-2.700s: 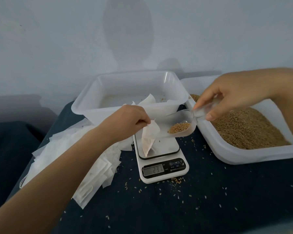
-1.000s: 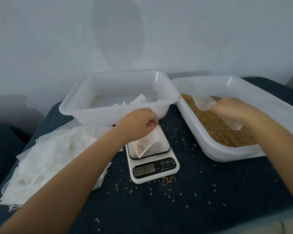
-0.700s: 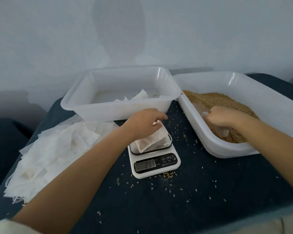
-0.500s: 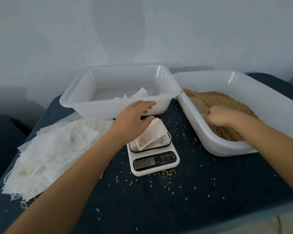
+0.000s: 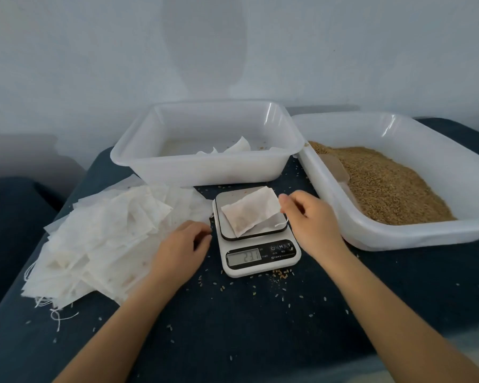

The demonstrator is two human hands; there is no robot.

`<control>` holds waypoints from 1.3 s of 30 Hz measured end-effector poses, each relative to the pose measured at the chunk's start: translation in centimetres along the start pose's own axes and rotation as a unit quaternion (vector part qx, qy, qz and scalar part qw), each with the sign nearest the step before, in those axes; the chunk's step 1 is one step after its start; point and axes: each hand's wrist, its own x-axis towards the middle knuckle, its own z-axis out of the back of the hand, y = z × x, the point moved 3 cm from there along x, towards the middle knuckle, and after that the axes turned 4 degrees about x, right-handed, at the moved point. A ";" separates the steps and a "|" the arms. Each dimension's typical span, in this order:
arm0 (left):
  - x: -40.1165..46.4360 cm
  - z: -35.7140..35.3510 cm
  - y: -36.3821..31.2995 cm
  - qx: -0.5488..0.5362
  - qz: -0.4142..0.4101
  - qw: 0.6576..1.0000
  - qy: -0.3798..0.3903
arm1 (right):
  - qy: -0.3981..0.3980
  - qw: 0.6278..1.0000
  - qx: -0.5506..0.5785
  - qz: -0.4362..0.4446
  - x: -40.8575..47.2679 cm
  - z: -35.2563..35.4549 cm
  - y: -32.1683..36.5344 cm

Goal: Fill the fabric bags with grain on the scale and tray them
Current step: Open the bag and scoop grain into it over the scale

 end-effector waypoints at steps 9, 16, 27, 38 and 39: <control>-0.7 -0.9 -0.2 0.042 -0.031 0.999 -0.014 | -0.035 0.978 0.167 -0.121 0.2 -1.6 -5.4; -0.7 -0.9 -0.1 0.045 -0.032 0.998 -0.016 | 0.006 0.986 0.144 -0.089 0.6 -1.9 -5.1; -0.9 -0.9 -0.1 0.049 -0.035 0.998 -0.020 | 0.078 0.992 0.041 -0.090 3.5 -1.6 -2.0; -0.9 -1.0 0.1 0.044 -0.038 0.998 -0.030 | 0.147 0.975 -0.065 -0.155 5.6 -1.8 -1.4; -0.9 -1.0 0.1 0.042 -0.038 0.998 -0.028 | 0.144 0.976 -0.047 -0.158 5.7 -1.8 -1.3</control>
